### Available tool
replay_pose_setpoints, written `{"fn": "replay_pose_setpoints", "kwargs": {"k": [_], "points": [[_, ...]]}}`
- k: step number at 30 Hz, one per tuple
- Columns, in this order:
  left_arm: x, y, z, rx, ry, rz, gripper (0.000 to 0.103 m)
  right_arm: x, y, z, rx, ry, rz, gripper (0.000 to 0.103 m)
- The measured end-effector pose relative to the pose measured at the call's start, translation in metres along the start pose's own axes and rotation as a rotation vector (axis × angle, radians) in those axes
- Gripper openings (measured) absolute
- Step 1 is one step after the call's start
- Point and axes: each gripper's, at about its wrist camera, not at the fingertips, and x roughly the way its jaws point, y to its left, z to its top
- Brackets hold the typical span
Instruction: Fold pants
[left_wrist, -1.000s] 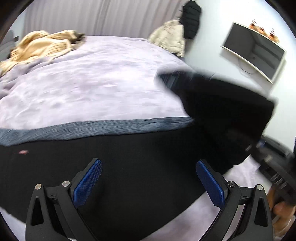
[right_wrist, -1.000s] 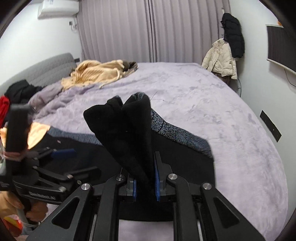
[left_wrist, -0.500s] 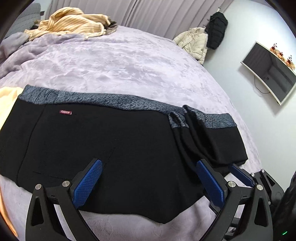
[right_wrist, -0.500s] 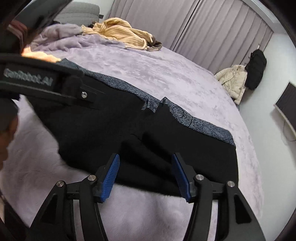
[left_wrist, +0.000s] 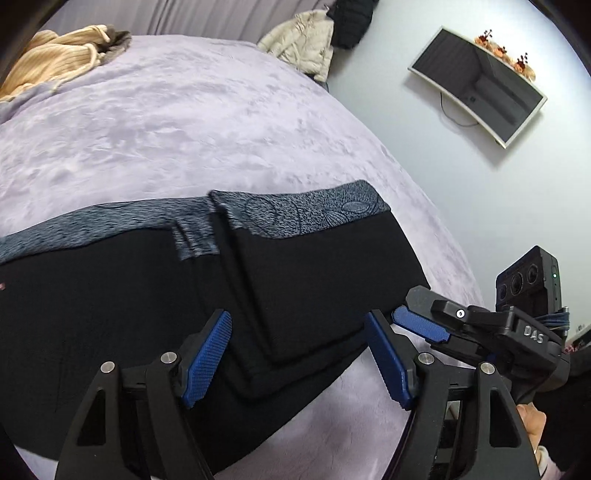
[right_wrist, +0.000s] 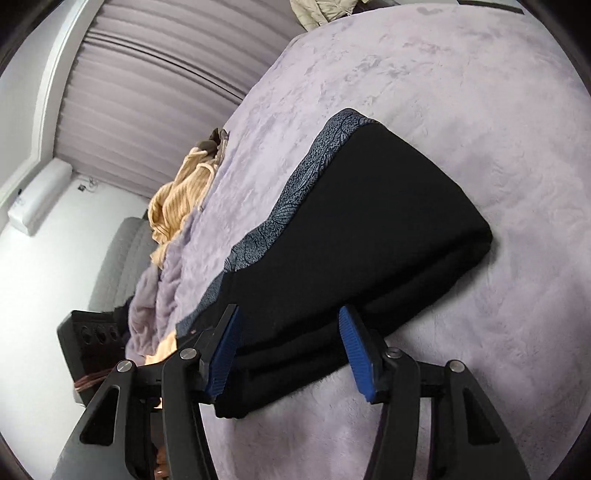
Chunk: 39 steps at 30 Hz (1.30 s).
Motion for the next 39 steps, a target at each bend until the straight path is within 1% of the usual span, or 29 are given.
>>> {"fn": "replay_pose_setpoints", "kwargs": {"k": [2,3,4,5,6,7,9,11,14,16,18,19,20,21,22,23,24,26,27,28,29,31,33,34,36,37,39], "points": [[0.014,0.0,0.004,-0.009,0.03,0.009,0.076,0.007,-0.008,0.004,0.041,0.012,0.01,0.059],[0.018,0.001,0.004,-0.02,0.045,0.006,0.067,0.012,-0.01,0.007,0.057,0.021,0.014,0.058],[0.022,0.002,0.004,-0.031,0.059,0.014,0.061,0.015,-0.014,0.005,0.082,0.028,0.02,0.049],[0.025,0.003,0.004,-0.035,0.074,0.027,0.053,0.018,-0.018,0.006,0.11,0.031,0.023,0.04],[0.026,0.003,0.004,-0.039,0.078,0.04,0.043,0.022,-0.022,0.006,0.138,0.042,0.026,0.014],[0.024,0.004,0.003,-0.041,0.075,0.051,0.039,0.025,-0.025,0.007,0.162,0.055,0.032,0.007],[0.015,0.006,0.001,-0.047,0.064,0.033,0.035,0.023,-0.019,0.01,0.152,0.046,0.042,0.006],[0.001,0.005,-0.004,-0.039,0.036,0.013,0.035,0.015,-0.003,0.012,0.085,0.03,0.042,0.006],[-0.009,0.006,-0.013,-0.019,0.003,0.039,0.035,0.008,0.014,0.01,0.024,0.03,0.051,0.006],[-0.002,0.007,-0.018,-0.018,0.005,0.071,0.035,0.014,0.014,0.006,0.01,0.043,0.022,0.006],[0.008,0.011,-0.024,-0.033,0.017,0.129,0.036,0.033,0.004,-0.001,-0.001,0.095,-0.065,0.006],[0.011,0.013,-0.026,-0.05,0.027,0.131,0.036,0.043,-0.003,-0.005,0.008,0.111,-0.085,0.006],[0.011,0.014,-0.026,-0.062,0.025,0.131,0.037,0.048,-0.007,-0.005,0.019,0.112,-0.08,0.006],[0.009,0.014,-0.026,-0.064,0.022,0.129,0.05,0.047,-0.009,-0.006,0.027,0.104,-0.068,0.006],[0.005,0.014,-0.025,-0.06,0.014,0.148,0.064,0.046,-0.007,-0.005,0.017,0.102,-0.068,0.006],[-0.001,0.013,-0.023,-0.055,-0.015,0.181,0.084,0.043,-0.002,-0.003,-0.014,0.107,-0.077,0.007],[-0.009,0.012,-0.022,-0.043,-0.06,0.205,0.085,0.041,0.004,-0.002,-0.059,0.124,-0.093,0.011],[-0.022,0.009,-0.017,-0.01,-0.096,0.226,0.085,0.033,0.019,-0.002,-0.149,0.169,-0.104,0.021],[-0.028,0.007,-0.013,-0.003,-0.114,0.233,0.085,0.027,0.025,-0.001,-0.181,0.171,-0.098,0.027],[-0.032,0.006,-0.01,0.005,-0.132,0.236,0.085,0.02,0.03,0.001,-0.213,0.162,-0.09,0.027],[-0.035,0.002,-0.005,0.017,-0.144,0.24,0.085,0.008,0.037,0.006,-0.256,0.131,-0.075,0.027],[-0.032,-0.005,0.005,0.042,-0.149,0.24,0.085,-0.013,0.046,0.02,-0.305,0.044,-0.057,0.027],[-0.024,-0.014,0.017,0.05,-0.134,0.22,0.085,-0.028,0.05,0.039,-0.315,-0.037,-0.067,0.027],[-0.018,-0.019,0.023,0.046,-0.124,0.197,0.085,-0.031,0.049,0.049,-0.306,-0.061,-0.074,0.027],[-0.004,-0.032,0.036,0.055,-0.103,0.159,0.085,-0.028,0.044,0.074,-0.255,-0.087,-0.062,0.027],[0.005,-0.038,0.042,0.065,-0.09,0.167,0.085,-0.021,0.04,0.087,-0.228,-0.09,-0.061,0.027],[0.025,-0.044,0.05,0.09,-0.07,0.214,0.085,-0.001,0.037,0.108,-0.206,-0.089,-0.093,0.027]]}}
